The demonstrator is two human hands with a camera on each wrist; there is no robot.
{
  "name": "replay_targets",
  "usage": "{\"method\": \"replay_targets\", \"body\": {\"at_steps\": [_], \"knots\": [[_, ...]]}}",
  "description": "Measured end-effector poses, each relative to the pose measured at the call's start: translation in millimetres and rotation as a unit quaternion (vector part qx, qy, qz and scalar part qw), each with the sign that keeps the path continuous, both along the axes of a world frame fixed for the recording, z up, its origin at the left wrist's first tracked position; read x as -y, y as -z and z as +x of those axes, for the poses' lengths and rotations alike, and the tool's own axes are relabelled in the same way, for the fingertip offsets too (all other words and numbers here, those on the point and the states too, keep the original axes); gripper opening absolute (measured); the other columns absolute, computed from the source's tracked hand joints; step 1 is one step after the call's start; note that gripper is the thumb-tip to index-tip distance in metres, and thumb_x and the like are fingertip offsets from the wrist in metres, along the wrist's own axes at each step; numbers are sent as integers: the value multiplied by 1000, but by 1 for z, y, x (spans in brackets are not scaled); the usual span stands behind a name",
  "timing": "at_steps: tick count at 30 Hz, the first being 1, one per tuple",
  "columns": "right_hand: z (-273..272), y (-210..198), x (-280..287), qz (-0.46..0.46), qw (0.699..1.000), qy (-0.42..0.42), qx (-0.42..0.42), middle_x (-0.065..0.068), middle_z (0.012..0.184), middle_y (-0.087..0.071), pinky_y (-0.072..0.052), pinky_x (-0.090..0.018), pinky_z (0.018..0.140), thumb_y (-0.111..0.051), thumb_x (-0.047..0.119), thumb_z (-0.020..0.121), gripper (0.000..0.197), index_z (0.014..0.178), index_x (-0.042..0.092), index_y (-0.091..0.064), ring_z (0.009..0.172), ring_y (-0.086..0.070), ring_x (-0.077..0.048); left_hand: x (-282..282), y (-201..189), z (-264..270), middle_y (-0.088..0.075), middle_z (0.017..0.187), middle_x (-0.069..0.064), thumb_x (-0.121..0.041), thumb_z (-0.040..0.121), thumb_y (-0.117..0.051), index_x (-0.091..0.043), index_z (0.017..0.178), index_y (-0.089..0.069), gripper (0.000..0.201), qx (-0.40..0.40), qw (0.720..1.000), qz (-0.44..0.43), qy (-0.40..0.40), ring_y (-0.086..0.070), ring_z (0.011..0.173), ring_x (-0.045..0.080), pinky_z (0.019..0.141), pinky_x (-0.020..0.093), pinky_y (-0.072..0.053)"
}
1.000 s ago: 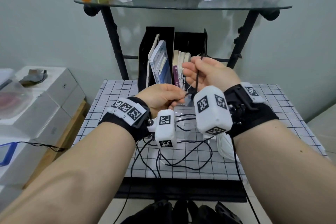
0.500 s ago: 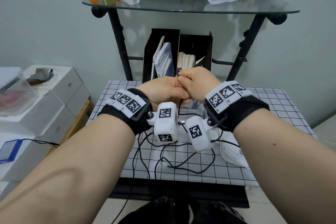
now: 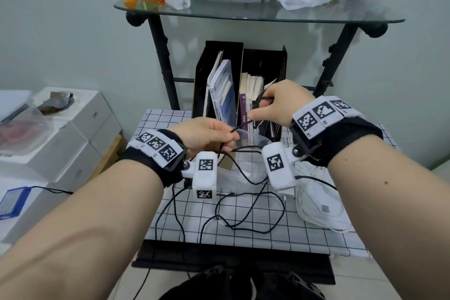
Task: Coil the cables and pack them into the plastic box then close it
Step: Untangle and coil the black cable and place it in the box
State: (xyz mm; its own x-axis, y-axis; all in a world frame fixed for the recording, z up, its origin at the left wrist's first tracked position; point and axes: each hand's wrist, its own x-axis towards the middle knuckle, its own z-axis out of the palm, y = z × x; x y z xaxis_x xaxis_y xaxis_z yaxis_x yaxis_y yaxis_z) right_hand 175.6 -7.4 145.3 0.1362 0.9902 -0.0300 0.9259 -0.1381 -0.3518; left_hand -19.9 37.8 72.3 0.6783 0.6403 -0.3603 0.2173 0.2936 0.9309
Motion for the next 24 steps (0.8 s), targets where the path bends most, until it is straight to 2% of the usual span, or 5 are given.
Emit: {"method": "replay_targets", "body": {"at_steps": [6, 9, 16, 21, 24], "knots": [[6, -5, 5, 1, 995, -56, -85, 3, 51, -48, -35, -17, 44, -64, 47, 87, 39, 78, 10, -73, 42, -42, -3, -3, -13, 0, -71, 74, 3, -6, 93, -54, -7, 99, -67, 15, 46, 995, 37, -79, -67, 68, 12, 71, 20, -55], [1, 2, 7, -47, 966, -43, -250, 4, 46, -37, -31, -24, 43, -55, 47, 92, 41, 66, 17, -67, 39, -34, -12, -2, -11, 5, -71, 72, 1, -7, 93, -53, -10, 97, -68, 15, 56, 992, 40, -107, -67, 67, 12, 70, 19, -55], [-9, 6, 9, -67, 707, 27, -703, 6, 44, -26, -9, -23, 44, -44, 36, 100, 40, 65, 16, -47, 34, -20, -8, 8, -4, 13, -71, 92, 9, -6, 93, -54, 3, 112, -61, 23, 57, 996, 40, -49, -64, 93, 21, 97, 38, -45], [-7, 8, 9, -38, 587, 34, -808, 7, 43, -28, -8, -24, 47, -36, 27, 97, 34, 68, 16, -49, 32, -20, -8, 13, -11, 16, -72, 86, -4, -5, 90, -58, -14, 99, -69, 17, -14, 994, 111, -17, -58, 73, 7, 62, 15, -42], [-5, 3, 10, -6, 561, 36, -827, 7, 44, -29, -8, -25, 50, -34, 25, 97, 34, 69, 15, -51, 33, -20, -8, 15, -7, 13, -72, 82, -10, -13, 88, -63, -25, 93, -72, 16, -46, 991, 123, -30, -54, 66, 5, 58, 19, -36]]}}
